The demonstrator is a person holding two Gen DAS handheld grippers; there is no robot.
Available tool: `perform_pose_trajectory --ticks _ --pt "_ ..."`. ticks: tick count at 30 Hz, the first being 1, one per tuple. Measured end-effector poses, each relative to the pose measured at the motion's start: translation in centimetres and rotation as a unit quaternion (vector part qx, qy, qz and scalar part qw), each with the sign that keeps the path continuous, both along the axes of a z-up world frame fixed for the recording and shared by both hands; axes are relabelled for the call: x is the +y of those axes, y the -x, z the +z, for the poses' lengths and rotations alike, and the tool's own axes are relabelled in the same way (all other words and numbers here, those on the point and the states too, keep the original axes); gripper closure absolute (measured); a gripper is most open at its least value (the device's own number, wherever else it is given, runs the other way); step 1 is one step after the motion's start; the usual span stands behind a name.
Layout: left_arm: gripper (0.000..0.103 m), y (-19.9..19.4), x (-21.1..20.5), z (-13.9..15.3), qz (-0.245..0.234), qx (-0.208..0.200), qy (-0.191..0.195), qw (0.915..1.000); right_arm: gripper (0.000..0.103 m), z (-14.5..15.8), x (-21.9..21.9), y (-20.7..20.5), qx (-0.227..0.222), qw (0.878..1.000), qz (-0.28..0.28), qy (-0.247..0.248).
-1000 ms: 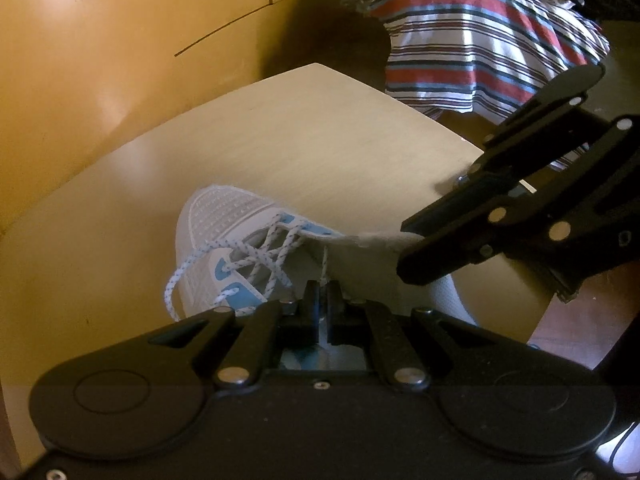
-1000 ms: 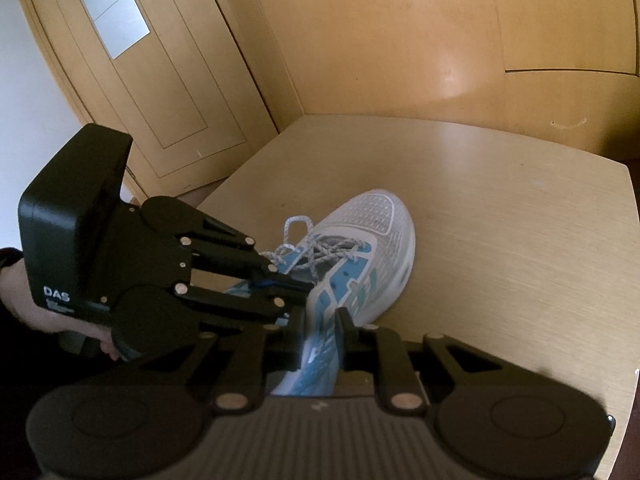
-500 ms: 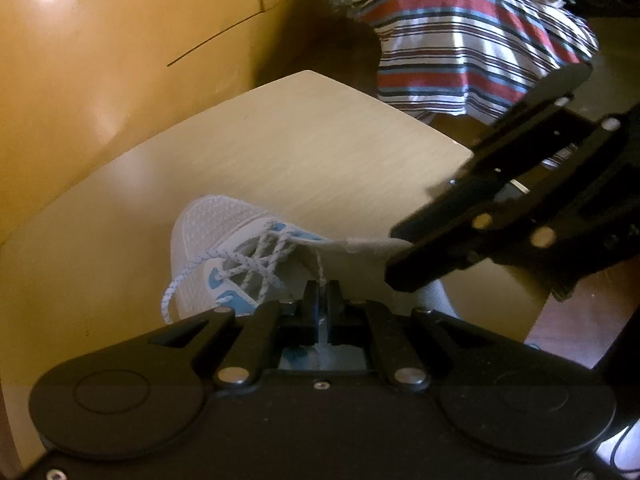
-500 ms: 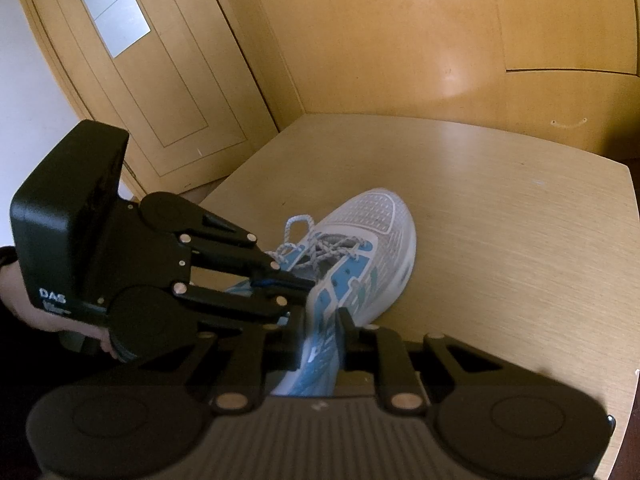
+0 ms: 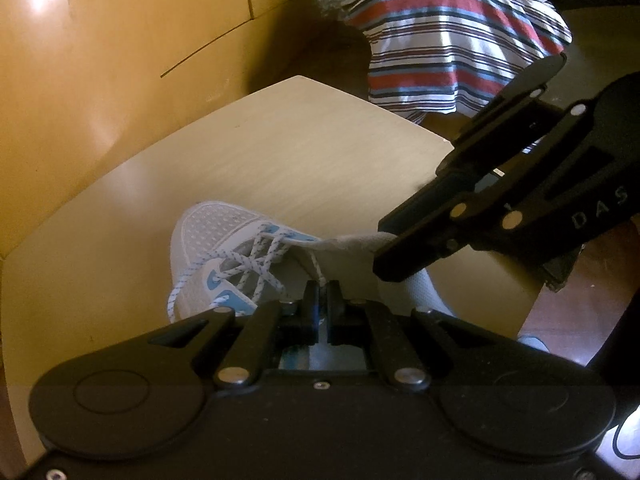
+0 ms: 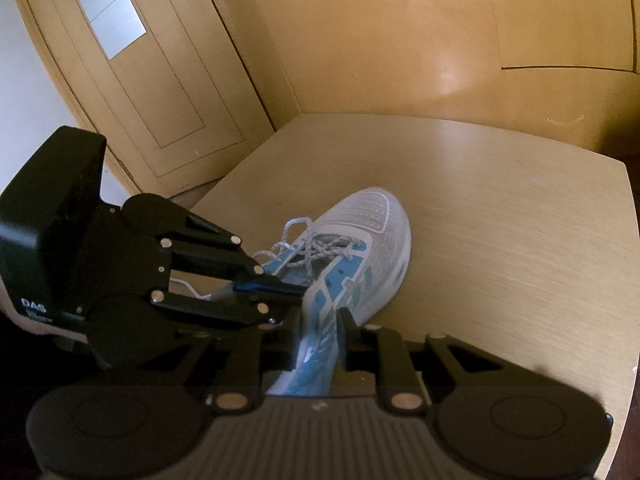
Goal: Lace up shoes with both hands
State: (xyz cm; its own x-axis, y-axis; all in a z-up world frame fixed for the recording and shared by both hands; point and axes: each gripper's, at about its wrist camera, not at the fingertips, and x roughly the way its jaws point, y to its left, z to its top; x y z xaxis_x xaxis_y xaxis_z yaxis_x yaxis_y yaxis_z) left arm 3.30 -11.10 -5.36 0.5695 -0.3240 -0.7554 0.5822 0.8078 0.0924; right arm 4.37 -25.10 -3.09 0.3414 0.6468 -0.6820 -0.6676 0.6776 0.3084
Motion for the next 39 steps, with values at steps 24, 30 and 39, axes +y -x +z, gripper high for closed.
perform_pose_trajectory --ticks 24,30,39 --pt "0.103 -0.6 -0.5 -0.8 0.006 -0.041 -0.001 0.9991 0.084 0.9 -0.9 0.0 0.005 1.0 0.0 -0.02" --pt "0.103 -0.4 -0.2 -0.5 0.014 -0.05 0.009 0.9986 0.083 1.3 -2.1 -0.8 0.008 0.998 -0.038 -0.046" --pt "0.103 0.2 0.0 -0.5 0.014 -0.057 0.008 0.9983 0.083 -1.4 -1.6 -3.3 0.083 0.984 -0.121 -0.102"
